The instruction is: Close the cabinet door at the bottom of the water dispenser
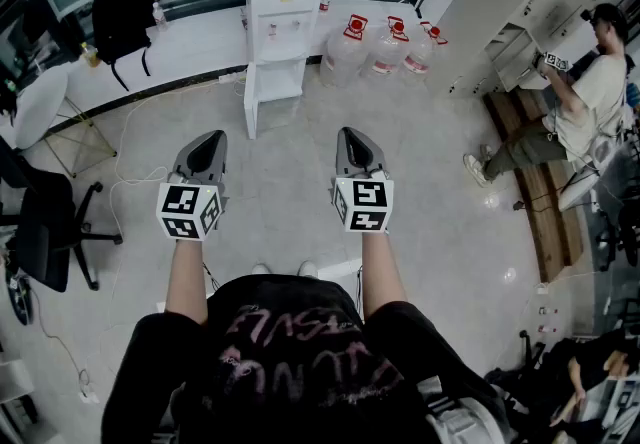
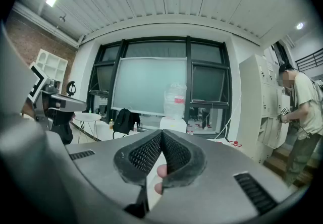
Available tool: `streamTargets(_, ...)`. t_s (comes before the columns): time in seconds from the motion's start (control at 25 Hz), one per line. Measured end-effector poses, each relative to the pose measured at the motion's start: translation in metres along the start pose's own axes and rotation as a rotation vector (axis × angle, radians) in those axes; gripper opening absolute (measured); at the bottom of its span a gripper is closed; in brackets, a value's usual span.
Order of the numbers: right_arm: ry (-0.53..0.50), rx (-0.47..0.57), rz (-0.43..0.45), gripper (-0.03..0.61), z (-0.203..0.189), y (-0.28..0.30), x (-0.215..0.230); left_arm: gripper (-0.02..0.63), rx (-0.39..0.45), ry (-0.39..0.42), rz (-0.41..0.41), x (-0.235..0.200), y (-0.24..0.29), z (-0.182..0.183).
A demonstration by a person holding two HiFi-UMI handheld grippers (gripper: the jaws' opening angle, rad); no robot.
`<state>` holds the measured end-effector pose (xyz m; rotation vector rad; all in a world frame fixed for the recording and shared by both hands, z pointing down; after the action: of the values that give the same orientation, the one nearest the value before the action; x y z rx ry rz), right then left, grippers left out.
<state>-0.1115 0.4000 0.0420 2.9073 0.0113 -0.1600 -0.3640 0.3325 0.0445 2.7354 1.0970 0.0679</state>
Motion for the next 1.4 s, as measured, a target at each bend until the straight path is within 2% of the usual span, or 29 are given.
streamTargets(0.52, -0.004, 0.0, -0.002, 0.012, 0.0, 0.009, -0.027, 0.015, -0.012, 0.02, -0.036, -0.021, -0.007, -0.008)
streamTargets(0.84, -0.023, -0.021, -0.009, 0.012, -0.014, 0.03, -0.037, 0.015, -0.038, -0.009, -0.044, -0.047, 0.003, -0.03)
streamTargets(1.12, -0.007, -0.015, 0.001, 0.012, -0.026, 0.089, -0.012, 0.015, -0.06, 0.001, -0.042, -0.064, 0.057, -0.044)
streamTargets(1.4, -0.018, -0.035, 0.06, 0.014, -0.028, 0.191, 0.029, 0.015, -0.104, -0.019, -0.001, -0.092, 0.149, -0.048)
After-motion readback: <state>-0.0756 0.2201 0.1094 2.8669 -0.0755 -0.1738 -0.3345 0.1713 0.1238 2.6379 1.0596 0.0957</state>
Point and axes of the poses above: the fingertips, and each gripper's own axes: y forward along the fingers, x to its right, z out of its top, the point moved 4 cm from there along -y, backward along the fingers, and after that the axes turned 3 degrees about -x, right-handed, at the moved point
